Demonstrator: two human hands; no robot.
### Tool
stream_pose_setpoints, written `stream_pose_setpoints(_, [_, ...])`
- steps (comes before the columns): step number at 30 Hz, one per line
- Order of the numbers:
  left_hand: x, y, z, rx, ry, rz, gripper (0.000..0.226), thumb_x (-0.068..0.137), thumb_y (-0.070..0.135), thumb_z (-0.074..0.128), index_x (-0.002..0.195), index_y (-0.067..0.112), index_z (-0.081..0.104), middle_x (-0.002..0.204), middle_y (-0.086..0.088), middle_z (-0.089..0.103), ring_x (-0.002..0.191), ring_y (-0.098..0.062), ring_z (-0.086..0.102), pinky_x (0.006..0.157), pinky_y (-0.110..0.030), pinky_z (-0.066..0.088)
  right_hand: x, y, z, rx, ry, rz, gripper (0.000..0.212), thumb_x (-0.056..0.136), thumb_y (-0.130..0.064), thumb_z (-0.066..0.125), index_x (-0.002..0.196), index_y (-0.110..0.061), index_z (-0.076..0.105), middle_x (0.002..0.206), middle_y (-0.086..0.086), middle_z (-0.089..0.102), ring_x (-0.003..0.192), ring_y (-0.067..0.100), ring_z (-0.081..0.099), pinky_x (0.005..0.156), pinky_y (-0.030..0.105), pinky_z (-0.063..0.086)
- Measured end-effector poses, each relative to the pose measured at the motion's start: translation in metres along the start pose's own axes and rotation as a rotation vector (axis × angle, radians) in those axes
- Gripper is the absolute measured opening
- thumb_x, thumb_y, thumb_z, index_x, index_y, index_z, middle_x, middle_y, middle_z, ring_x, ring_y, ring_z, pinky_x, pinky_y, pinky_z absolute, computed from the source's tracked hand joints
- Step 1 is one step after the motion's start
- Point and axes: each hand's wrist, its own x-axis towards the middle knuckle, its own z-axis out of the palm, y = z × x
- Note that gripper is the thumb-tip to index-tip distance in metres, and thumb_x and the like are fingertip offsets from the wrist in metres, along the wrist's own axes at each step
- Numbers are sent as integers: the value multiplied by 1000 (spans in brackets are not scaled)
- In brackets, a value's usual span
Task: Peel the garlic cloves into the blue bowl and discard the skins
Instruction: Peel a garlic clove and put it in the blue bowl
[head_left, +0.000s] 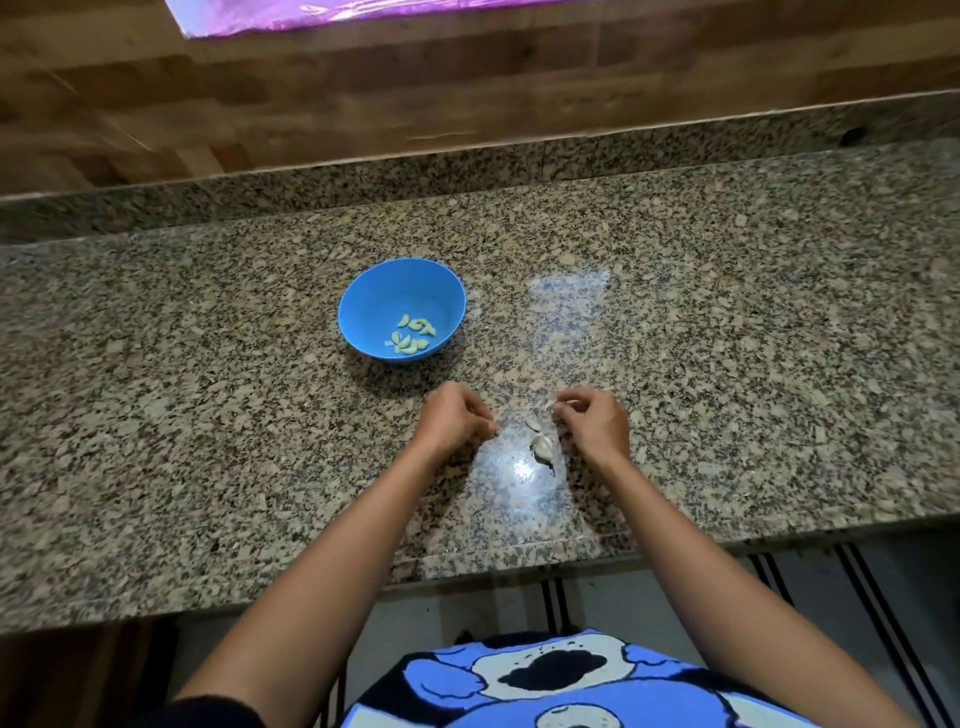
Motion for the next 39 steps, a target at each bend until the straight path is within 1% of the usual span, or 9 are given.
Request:
stream_pose_setpoints(4, [7,6,-7,27,-78,-39,5,80,7,73,79,2,72,71,-6,70,67,-15,64,74,-37,58,3,3,1,-82,-1,-18,16,89,-19,60,99,-9,68,88,0,66,61,2,52,52,11,39])
stream_pose_setpoints(9, [0,12,-1,267,-23,53,2,81,9,70,81,10,69,74,4,65,68,-3,59,57,-17,43,7,6,2,-81,6,4,17,78,-22,73,78,-6,68,74,0,67,62,7,57,57,18,45])
stream_pose_setpoints(13, [2,8,3,282,-8,64,4,82,12,70,83,7,69,78,-2,68,70,-8,62,61,-20,49,7,4,0,-108,-15,-15,18,85,-24,65,86,-7,68,81,5,69,60,10,55,52,17,38])
stream_pose_setpoints(16, [6,-2,-5,-67,-47,-22,18,78,16,75,82,-1,71,77,-14,71,65,-17,64,67,-29,57,-1,-4,2,-140,32,-217,28,91,-4,53,115,-12,62,110,4,65,81,10,60,70,17,48])
stream_pose_setpoints(19, [-1,-2,-8,-478,-63,-111,22,77,13,73,89,-5,70,78,-14,69,63,-15,63,64,-24,57,-6,-18,8,-61,-148,-360,26,92,-12,52,117,-13,62,111,3,66,98,13,62,91,28,49])
stream_pose_setpoints(21, [-7,2,-8,-638,-121,-127,19,80,5,69,96,-5,69,84,-14,71,68,-16,67,66,-23,57,-6,-24,11,-40,-309,-331,23,92,-19,54,111,-14,66,101,2,70,89,16,64,86,29,50])
stream_pose_setpoints(24, [-13,7,-10,-748,-157,-67,23,79,-2,66,102,-6,67,93,-19,72,74,-20,69,70,-24,58,-1,-26,9,56,-404,-228,17,90,-18,57,99,-11,71,84,8,71,63,12,59,58,23,48])
stream_pose_setpoints(34, [-11,10,-25,-183,-61,339,11,88,12,64,93,6,71,71,4,65,61,3,56,60,-14,45,7,-40,-11,320,-731,-139,12,88,-15,61,87,-9,71,82,8,71,48,7,51,40,14,36])
stream_pose_setpoints(39, [-13,10,-21,280,75,506,17,94,17,56,88,8,69,72,-1,63,61,-8,53,58,-22,45,1,-40,1,83,-497,-269,13,84,-17,64,86,-5,71,71,7,67,51,9,51,49,19,42])
